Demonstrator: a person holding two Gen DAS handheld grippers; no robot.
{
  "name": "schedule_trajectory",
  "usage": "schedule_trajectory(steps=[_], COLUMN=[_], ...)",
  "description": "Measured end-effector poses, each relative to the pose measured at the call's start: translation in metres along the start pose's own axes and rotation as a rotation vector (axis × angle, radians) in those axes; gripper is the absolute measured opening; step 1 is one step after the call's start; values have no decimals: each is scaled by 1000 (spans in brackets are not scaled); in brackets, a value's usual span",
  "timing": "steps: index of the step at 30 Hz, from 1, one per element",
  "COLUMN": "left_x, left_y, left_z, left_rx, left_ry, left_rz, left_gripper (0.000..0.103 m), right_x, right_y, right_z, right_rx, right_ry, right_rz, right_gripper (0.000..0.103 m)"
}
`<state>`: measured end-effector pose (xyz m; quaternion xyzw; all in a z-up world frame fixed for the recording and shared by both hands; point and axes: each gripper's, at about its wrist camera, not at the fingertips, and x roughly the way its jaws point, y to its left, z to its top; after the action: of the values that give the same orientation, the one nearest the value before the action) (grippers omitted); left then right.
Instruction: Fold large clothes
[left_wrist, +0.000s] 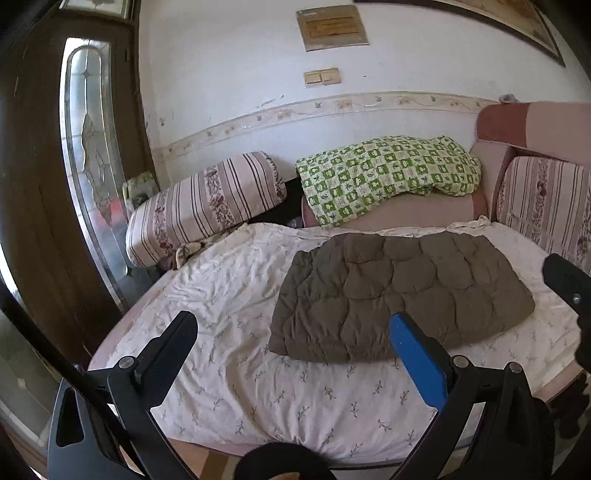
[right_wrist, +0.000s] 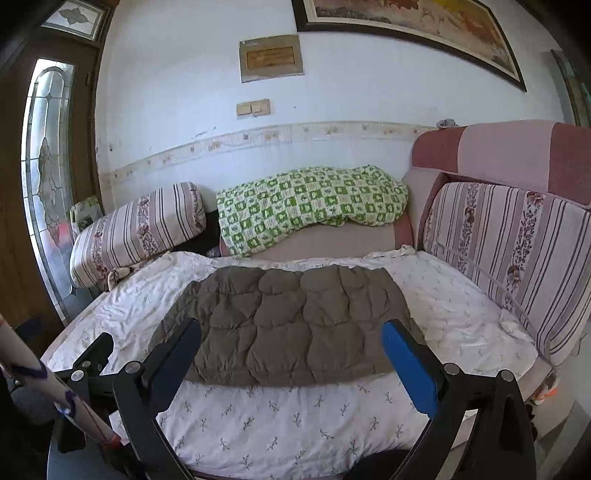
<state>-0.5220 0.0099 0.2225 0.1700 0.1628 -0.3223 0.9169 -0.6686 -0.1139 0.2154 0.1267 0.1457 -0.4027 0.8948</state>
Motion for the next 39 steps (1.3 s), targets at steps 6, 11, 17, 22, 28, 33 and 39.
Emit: schedule_trajectory(steps=[6,11,17,22,28,33,39], left_x=[10,27,34,35,42,52,67], left_y=[1,5,0,-2,-2,-7,-15], left_z=[-3,-5,-8,-10,-8,-5,-3], left_rx=[3,-34,-18,-3,3,15,31], left_ry=[47,111,129,125,144,149,155], left_rz=[-45,-35,-46,-61,-102,-117,-143], left_gripper=[103,103,103,103,103,103,103], right_x=[12,18,21,20,22,30,43], right_y=[8,6,5,11,16,18,15], right_z=[-4,-7,-7,-5,-2,3,7], right_rx=[-25,-33,-24,-43,-59,-72,-71], right_ry=[27,45,54,51,53,49,59], right_rz=[12,4,-7,-10,-16,-30,-51], right_gripper=[100,100,100,100,100,100,100])
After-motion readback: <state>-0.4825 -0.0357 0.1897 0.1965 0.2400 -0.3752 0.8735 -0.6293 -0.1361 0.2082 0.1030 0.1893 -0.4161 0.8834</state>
